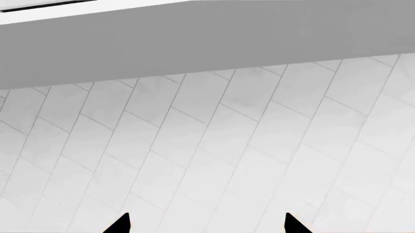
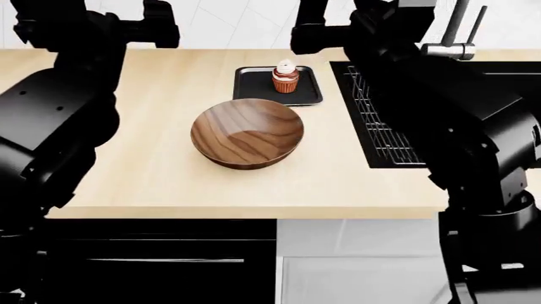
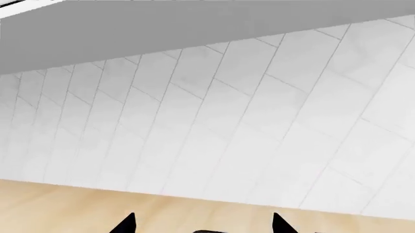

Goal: Move the fresh-baked cupcake off the tray onto the counter, and place the bowl used for mixing into the sink.

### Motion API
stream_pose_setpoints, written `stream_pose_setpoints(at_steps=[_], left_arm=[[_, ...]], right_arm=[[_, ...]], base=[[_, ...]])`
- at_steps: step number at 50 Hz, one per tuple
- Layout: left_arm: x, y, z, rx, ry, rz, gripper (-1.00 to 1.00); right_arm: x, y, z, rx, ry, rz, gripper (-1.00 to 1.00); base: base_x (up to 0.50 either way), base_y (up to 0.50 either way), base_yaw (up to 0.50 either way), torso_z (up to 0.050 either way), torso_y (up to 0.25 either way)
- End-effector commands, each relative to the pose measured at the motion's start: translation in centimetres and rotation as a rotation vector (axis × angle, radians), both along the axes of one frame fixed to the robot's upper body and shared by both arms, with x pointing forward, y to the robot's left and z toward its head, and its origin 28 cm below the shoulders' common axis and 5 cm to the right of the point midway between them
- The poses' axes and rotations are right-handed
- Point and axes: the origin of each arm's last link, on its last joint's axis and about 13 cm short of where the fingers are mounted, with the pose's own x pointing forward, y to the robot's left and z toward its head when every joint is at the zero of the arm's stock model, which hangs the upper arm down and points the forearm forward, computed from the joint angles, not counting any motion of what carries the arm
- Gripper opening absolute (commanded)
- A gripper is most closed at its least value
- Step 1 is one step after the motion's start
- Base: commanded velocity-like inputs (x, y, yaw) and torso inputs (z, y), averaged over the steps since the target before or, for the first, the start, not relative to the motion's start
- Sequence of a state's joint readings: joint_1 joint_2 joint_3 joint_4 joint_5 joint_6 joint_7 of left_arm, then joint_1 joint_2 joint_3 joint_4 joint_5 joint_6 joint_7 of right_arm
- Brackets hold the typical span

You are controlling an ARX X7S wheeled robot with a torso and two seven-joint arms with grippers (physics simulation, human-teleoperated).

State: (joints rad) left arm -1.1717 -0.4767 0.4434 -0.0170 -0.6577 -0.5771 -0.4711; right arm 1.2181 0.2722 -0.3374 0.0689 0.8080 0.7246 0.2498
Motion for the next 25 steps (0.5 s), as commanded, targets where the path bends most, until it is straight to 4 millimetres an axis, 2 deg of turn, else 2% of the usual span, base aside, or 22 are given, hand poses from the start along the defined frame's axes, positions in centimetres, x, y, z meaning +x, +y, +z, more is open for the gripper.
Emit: stream_pose_setpoints(at_steps=[1,9,15,25], left_arm=[[0.6,-0.1,-0.4,-0.010,0.001,-0.003,1.00],[0.6,-0.1,-0.9,-0.020,-0.005,0.004,1.00],[0.4,0.0,-1.8,-0.036,-0.002,0.010,1.00],[0.4,0.0,-2.0,-0.039,-0.003,0.010,1.00]], right_arm=[[1.3,0.4,-0.1,0.018,0.136,0.047,1.00],[0.5,0.4,-0.3,0.045,0.241,0.064,1.00],[1.3,0.6,0.0,0.003,0.263,0.086,1.00],[1.5,0.6,-0.5,-0.037,0.279,0.080,1.00]], base=[[0.00,0.00,0.00,0.000,0.000],[0.00,0.00,0.00,0.000,0.000],[0.01,0.00,0.00,0.000,0.000],[0.05,0.00,0.00,0.000,0.000]])
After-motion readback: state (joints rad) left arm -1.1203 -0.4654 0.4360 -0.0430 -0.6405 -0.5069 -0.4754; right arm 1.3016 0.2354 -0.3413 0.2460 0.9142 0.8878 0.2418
